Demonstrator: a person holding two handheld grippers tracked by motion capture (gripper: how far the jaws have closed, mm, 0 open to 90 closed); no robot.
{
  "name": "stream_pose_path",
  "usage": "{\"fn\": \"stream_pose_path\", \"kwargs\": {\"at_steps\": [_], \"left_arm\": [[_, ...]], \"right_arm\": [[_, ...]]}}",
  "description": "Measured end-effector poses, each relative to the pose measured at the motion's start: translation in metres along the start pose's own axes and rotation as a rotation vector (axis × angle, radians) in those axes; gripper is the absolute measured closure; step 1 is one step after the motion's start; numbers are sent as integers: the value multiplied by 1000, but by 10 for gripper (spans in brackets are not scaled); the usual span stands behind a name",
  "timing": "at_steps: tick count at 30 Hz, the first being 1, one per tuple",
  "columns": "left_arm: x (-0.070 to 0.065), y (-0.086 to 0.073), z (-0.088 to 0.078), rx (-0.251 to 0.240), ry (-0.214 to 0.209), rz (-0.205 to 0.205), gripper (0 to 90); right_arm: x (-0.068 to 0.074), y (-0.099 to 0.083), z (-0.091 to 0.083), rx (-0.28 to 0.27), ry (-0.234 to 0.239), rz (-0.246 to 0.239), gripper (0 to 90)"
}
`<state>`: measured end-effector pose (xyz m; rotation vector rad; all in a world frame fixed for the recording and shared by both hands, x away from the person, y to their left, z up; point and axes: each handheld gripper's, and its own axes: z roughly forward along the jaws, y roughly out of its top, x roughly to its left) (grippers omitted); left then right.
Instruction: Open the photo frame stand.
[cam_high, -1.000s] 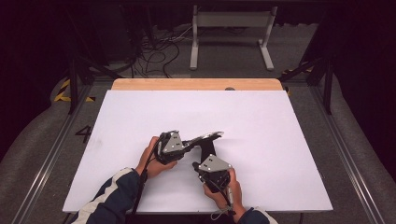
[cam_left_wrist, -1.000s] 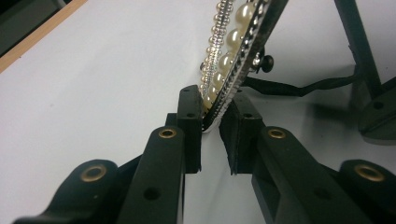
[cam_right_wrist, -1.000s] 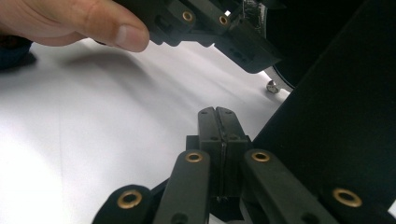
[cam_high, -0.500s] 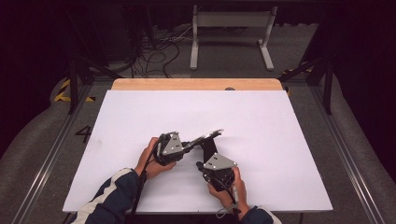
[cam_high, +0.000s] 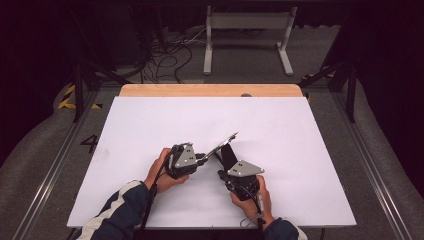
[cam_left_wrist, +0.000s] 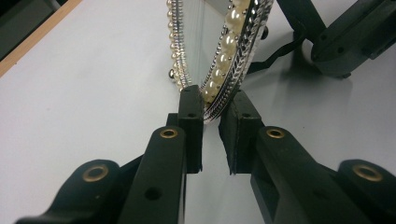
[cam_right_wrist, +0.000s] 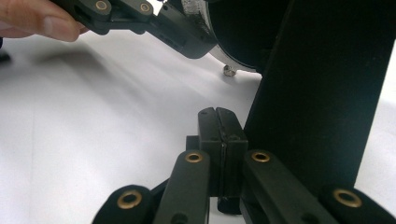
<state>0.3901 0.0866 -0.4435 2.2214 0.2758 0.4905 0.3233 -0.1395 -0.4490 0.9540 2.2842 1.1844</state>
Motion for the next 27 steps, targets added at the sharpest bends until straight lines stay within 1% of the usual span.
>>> {"fn": "stream_pose_path", "kwargs": {"at_steps": [2,6,10,11,12,15,18,20,22,24,26,27], "left_arm": [[0,0,-1,-1,-4,-7,792],[-1,0,-3,-1,-14,-7,791],[-3,-1,-4,4,-33,-4,811],[-3,-2,-4,3,-35,-3,839],[-3,-2,-4,-1,-41,-1,845],[-6,0,-4,-5,-36,5,847],[-5,-2,-3,-16,-38,-11,833],[-4,-3,-2,-26,-37,-34,802],[-1,-4,0,-37,-37,-74,715],[0,-6,4,-33,-44,-104,629],[-1,-5,9,-36,-29,-115,564],[-1,-5,9,-36,-29,-115,539]], "right_arm": [[-1,0,-1,2,5,4,900],[-4,-1,-2,0,4,8,900],[-9,-1,-3,2,2,16,900],[-11,-2,-4,-4,5,20,900],[-12,-2,-5,-2,1,19,900],[-16,-3,-6,-4,7,29,900],[-16,-3,-5,0,5,24,900],[-16,-3,-5,3,6,21,900],[-16,-4,-4,5,7,20,900],[-16,-4,-4,7,7,23,900],[-15,-3,-3,12,1,12,900],[-15,-3,-3,12,1,12,900]]}}
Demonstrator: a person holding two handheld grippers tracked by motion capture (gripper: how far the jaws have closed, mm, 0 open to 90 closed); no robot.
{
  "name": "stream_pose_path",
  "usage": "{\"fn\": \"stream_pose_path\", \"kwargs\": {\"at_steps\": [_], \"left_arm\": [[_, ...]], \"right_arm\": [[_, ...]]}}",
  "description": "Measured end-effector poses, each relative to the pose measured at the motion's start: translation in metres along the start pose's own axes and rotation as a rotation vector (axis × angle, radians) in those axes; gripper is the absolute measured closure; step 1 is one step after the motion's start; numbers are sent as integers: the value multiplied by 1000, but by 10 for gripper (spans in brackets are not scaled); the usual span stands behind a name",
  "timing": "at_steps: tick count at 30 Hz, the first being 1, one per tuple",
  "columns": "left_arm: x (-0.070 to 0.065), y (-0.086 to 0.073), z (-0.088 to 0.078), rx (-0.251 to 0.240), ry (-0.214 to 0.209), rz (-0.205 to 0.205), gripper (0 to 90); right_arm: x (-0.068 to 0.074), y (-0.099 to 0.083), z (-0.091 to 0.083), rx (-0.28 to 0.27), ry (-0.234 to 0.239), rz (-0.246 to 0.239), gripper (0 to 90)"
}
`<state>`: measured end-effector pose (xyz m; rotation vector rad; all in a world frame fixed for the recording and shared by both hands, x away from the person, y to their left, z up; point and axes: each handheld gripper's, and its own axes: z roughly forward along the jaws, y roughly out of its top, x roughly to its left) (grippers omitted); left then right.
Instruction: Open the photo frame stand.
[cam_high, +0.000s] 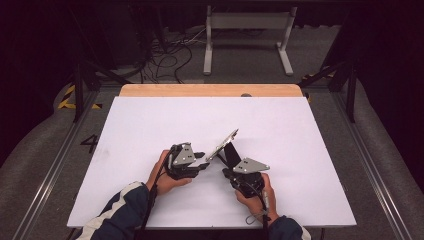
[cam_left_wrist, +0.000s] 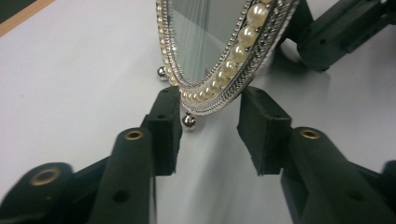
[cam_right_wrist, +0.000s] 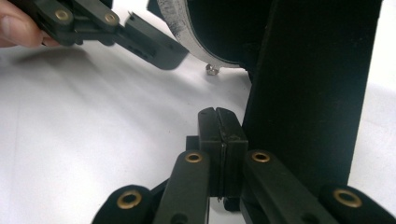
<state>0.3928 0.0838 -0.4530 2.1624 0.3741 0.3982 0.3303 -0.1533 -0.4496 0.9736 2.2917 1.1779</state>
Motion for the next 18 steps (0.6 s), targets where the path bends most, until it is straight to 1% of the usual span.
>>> {"fn": "stream_pose_path", "kwargs": {"at_steps": [1,2,4,6,9,11,14,15,18], "left_arm": [[-2,1,3,-13,3,-10,536],[-3,3,6,-19,17,-13,519],[-4,4,9,-22,20,-17,495],[-4,6,13,-29,38,-19,492],[-5,7,16,-37,48,-20,550],[-5,7,16,-46,49,-19,613],[-5,8,16,-50,58,-13,613],[-6,8,15,-61,61,-10,613],[-7,9,14,-70,62,-5,607]], "right_arm": [[0,0,0,1,-2,-1,900],[0,0,0,0,0,0,900],[0,-1,0,1,0,1,900],[0,-1,0,2,-2,-1,900],[1,-1,0,2,-5,-3,900],[1,-1,0,1,-5,-1,900],[1,-1,0,3,-10,-4,900],[2,-1,0,1,-13,-2,900],[2,-1,-1,1,-13,-2,900]]}}
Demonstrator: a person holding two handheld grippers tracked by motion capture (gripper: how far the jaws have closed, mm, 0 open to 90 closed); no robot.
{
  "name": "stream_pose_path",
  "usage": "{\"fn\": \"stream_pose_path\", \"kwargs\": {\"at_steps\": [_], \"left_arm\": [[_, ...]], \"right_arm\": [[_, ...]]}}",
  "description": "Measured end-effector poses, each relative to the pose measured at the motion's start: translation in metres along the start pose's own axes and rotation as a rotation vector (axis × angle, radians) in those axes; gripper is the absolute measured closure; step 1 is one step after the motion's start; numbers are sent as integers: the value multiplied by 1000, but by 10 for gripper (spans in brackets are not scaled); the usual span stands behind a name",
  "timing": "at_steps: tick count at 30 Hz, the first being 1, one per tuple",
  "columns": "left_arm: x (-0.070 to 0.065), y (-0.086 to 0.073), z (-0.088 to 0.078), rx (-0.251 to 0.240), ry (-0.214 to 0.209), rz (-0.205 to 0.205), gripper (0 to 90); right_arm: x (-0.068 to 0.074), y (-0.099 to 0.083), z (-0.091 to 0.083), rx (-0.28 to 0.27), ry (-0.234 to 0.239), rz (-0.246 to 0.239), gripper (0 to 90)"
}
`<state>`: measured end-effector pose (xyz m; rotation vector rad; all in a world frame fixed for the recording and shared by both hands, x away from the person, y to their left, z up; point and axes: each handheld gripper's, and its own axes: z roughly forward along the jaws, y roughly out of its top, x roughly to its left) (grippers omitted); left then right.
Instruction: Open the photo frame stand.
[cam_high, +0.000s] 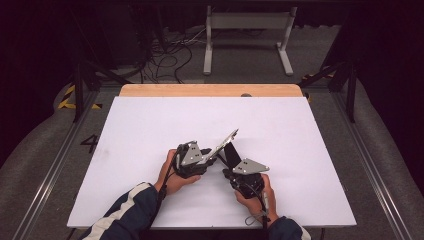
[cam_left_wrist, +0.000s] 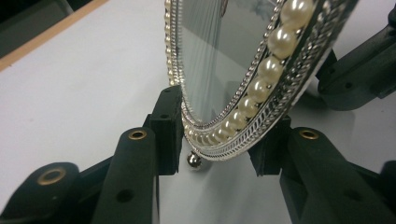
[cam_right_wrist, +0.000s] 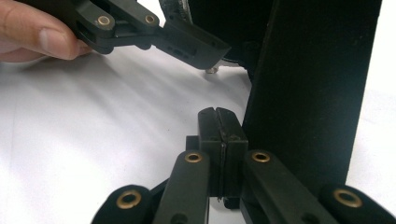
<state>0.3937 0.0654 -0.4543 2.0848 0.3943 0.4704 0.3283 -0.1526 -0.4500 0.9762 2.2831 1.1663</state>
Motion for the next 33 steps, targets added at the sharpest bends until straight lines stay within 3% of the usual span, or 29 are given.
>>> {"fn": "stream_pose_path", "kwargs": {"at_steps": [4,6,13,17,33], "left_arm": [[-3,2,0,7,-12,30,694],[-6,4,1,22,11,68,746],[-8,6,-1,45,34,108,765],[-9,6,-3,54,51,117,775],[-11,6,-7,64,48,135,776]], "right_arm": [[0,0,0,-1,-1,-1,900],[0,0,0,0,-5,-1,900],[1,0,1,7,-10,-2,900],[1,0,2,6,-2,-2,900],[1,1,2,20,10,1,900]]}}
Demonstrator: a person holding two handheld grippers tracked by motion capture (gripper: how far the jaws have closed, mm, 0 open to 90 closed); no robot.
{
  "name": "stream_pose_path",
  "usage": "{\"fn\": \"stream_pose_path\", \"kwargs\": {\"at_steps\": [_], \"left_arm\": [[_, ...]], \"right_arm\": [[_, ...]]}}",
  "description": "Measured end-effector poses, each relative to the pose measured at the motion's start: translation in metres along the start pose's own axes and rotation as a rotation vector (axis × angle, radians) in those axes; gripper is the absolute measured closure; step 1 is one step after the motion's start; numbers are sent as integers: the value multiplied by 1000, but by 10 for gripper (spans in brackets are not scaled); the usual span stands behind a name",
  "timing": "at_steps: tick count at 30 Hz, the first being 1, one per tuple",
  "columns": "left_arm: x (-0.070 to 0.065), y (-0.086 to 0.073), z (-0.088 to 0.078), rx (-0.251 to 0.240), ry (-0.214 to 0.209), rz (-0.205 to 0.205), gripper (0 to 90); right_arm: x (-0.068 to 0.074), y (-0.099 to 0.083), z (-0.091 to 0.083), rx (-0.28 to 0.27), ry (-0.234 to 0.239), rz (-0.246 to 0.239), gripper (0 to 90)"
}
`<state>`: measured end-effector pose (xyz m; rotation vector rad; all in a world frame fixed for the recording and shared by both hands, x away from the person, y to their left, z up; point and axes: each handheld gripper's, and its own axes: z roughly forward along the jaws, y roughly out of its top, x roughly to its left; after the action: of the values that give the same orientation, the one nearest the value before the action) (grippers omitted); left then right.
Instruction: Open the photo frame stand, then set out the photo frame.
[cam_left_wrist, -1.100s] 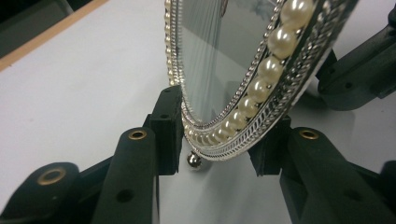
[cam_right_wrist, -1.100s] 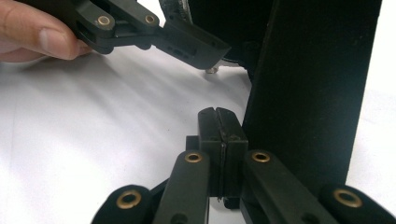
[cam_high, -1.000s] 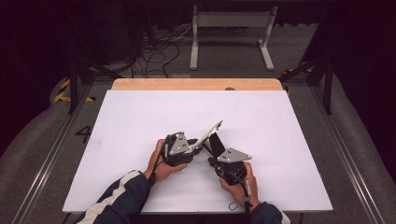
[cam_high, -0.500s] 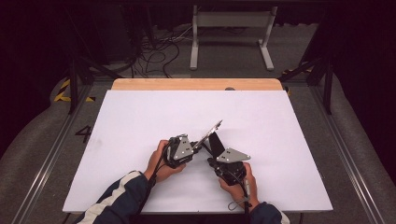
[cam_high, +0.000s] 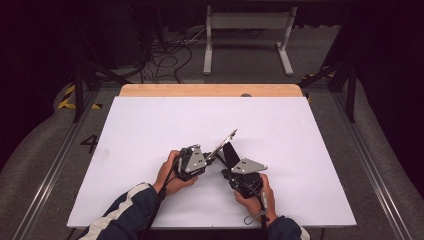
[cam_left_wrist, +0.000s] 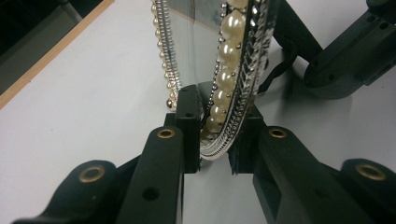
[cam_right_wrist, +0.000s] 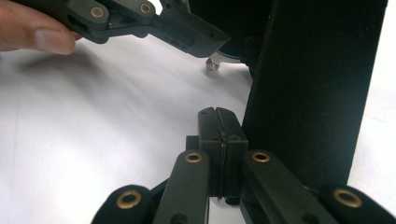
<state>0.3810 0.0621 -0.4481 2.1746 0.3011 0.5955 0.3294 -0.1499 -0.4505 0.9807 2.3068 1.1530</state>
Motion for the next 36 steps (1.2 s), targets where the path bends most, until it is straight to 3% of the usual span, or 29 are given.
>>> {"fn": "stream_pose_path", "kwargs": {"at_steps": [11,15,22,36], "left_arm": [[-3,-1,-4,11,17,12,775],[-5,-1,-6,23,19,35,771],[-9,0,-8,33,24,31,766],[-9,-2,-12,20,-7,12,732]], "right_arm": [[1,1,1,6,18,2,900],[1,0,0,7,17,9,900],[2,-3,-2,17,19,10,900],[-3,-6,-6,24,10,14,900]]}}
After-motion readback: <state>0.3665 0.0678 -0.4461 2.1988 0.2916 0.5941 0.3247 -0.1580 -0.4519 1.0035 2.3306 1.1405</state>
